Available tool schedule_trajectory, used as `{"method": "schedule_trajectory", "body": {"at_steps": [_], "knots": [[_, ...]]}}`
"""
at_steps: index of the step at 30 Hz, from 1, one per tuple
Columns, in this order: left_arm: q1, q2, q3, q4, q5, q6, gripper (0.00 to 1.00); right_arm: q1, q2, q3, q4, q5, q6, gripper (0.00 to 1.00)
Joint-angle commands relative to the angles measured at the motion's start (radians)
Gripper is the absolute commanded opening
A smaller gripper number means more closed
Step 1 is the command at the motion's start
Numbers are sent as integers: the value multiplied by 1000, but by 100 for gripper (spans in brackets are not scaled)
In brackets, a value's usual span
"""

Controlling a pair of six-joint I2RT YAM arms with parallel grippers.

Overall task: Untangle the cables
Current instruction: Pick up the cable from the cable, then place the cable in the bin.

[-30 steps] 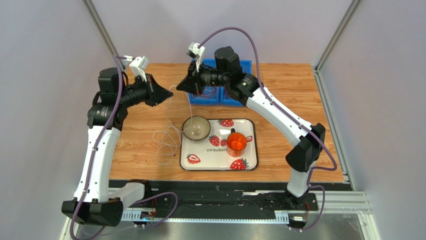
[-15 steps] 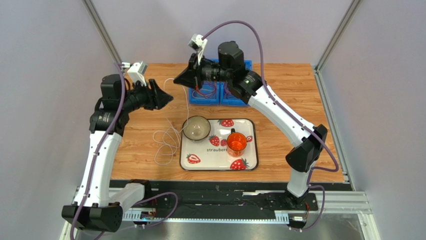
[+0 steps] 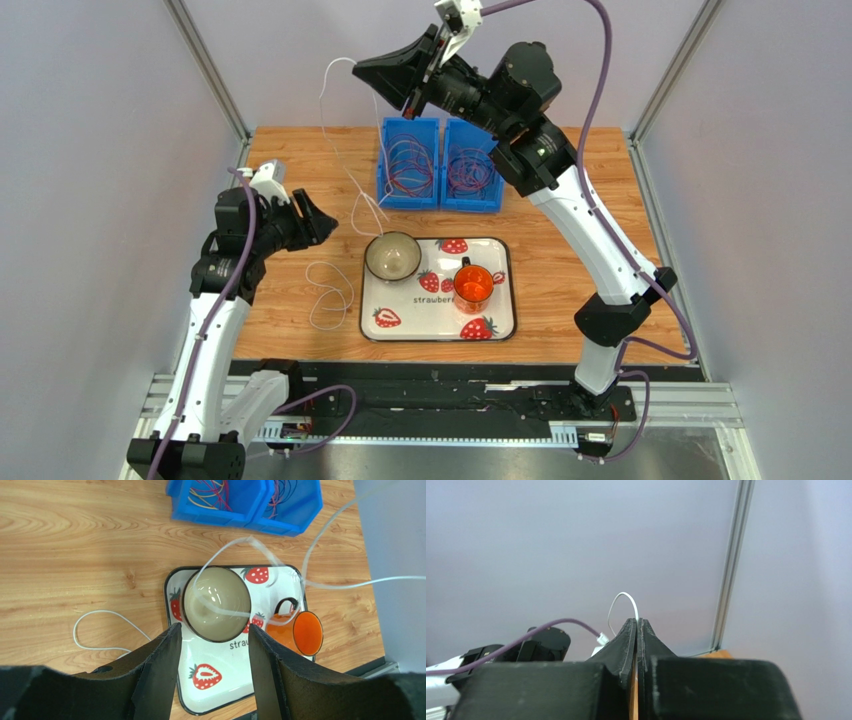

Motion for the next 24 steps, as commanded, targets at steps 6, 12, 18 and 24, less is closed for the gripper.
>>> {"method": "schedule_trajectory", "body": {"at_steps": [6, 12, 18, 24], "knots": [[0, -79, 17, -190, -103, 58, 60, -44, -19, 75, 33, 150, -98, 0], [0, -134, -35, -262, -171, 64, 58, -78, 14, 85, 44, 204, -151, 0], [0, -171, -60, -235, -154, 68, 58, -120, 58, 116, 47, 256, -198, 0], [0, -165, -61, -227, -134, 78, 58, -192, 80, 108, 64, 282, -214, 0]]}}
